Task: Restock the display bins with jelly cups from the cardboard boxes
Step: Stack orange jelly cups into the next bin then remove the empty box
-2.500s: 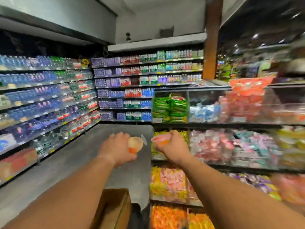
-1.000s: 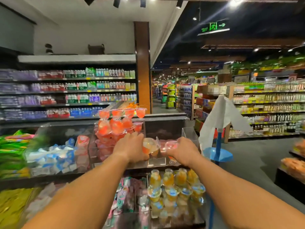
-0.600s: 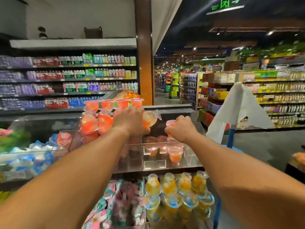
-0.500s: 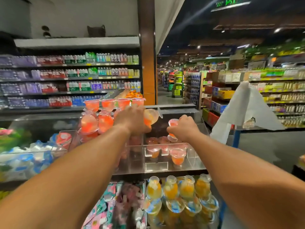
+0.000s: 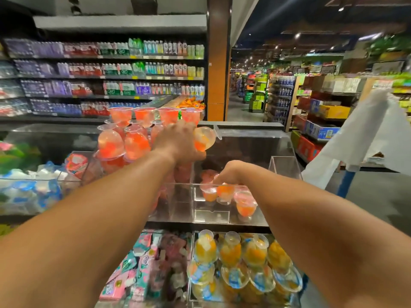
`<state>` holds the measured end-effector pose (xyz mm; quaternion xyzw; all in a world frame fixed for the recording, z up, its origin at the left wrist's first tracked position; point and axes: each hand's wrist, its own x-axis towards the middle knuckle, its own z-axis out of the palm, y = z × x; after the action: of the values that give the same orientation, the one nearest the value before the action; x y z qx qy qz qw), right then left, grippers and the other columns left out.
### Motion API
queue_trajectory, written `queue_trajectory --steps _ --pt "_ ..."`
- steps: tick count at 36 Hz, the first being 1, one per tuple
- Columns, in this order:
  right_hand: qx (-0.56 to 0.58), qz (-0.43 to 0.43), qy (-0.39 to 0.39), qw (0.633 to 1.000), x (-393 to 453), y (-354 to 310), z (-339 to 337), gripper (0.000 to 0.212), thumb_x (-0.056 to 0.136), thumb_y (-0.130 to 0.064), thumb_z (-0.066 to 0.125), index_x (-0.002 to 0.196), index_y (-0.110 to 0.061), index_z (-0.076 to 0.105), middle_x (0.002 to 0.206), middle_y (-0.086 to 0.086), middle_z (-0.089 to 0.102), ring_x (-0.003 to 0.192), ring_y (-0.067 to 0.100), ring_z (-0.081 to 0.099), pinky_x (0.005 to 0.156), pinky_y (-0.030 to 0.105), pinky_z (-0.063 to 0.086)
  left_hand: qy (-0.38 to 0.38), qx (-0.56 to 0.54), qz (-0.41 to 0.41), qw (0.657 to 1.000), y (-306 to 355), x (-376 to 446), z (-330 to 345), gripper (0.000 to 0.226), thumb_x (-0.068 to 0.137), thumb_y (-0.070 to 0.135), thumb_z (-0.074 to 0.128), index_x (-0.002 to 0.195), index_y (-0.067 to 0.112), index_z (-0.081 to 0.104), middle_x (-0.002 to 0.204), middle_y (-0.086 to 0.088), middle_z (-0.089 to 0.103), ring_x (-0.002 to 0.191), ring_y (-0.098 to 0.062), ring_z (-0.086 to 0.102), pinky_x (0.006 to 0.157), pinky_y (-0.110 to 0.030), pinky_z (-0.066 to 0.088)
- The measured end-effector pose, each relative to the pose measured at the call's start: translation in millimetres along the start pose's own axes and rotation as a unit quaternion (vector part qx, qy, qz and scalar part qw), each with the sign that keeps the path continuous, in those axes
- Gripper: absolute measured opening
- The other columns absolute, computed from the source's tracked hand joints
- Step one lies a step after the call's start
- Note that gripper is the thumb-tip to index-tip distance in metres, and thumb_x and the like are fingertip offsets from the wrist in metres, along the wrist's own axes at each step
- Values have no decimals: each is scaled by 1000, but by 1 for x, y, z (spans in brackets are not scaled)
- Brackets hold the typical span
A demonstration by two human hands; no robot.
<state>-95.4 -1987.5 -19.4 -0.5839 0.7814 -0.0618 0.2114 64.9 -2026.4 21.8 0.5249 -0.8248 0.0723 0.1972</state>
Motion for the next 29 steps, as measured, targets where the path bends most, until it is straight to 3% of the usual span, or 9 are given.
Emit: queue_trajectory --steps 3,6,7,12,19,24,27,29 --pt "-33 9 -73 997 -2 -8 2 48 99 -35 62 138 -8 55 139 11 53 120 30 53 98 40 47 3 -8 7 1000 1 3 4 81 76 56 76 144 23 45 141 -4 52 126 -29 52 100 -44 46" --pt "-17 33 -152 988 -4 -14 -2 47 102 -24 58 145 -10 46 140 7 48 127 33 51 80 36 50 6 -11 12 1000 0 6 7 79 76 55 76 142 23 47 139 -3 54 124 -28 53 98 -43 47" --pt "-17 36 -162 986 -6 -15 -3 50 102 -24 58 148 -10 43 146 9 45 130 33 49 82 36 49 6 -11 14 1000 0 7 7 78 76 54 76 141 23 48 138 -3 54 124 -28 53 97 -43 47" --pt "-40 -21 -129 991 -17 -16 -8 52 106 -15 49 154 -10 30 160 6 29 141 27 34 103 33 33 -2 -26 18 999 0 10 16 79 74 54 77 141 23 48 135 -1 54 123 -27 52 97 -44 48" --pt "-63 -18 -125 990 -9 -19 -4 62 101 -9 57 156 -13 28 159 6 34 146 27 32 114 35 24 -4 -22 30 999 -4 11 25 82 74 55 76 143 23 46 136 -2 54 124 -27 51 97 -43 47" --pt "-89 17 -118 989 6 -22 1 64 97 -7 64 154 -6 36 149 11 45 137 33 46 109 38 40 -5 -21 36 999 -7 11 27 83 75 53 77 145 22 44 140 -3 52 128 -28 49 100 -43 45" --pt "-65 2 -91 994 8 -28 2 47 104 1 42 150 5 31 143 9 45 140 31 40 103 13 22 -8 -22 38 999 -9 10 28 85 75 53 76 147 22 42 143 -1 50 129 -27 48 102 -43 45" --pt "-82 29 -93 992 16 -23 5 50 99 -4 59 146 1 44 142 5 49 136 30 46 107 27 38 -9 -20 39 999 -9 10 28 85 76 54 76 147 23 42 142 0 50 129 -26 48 101 -42 45"
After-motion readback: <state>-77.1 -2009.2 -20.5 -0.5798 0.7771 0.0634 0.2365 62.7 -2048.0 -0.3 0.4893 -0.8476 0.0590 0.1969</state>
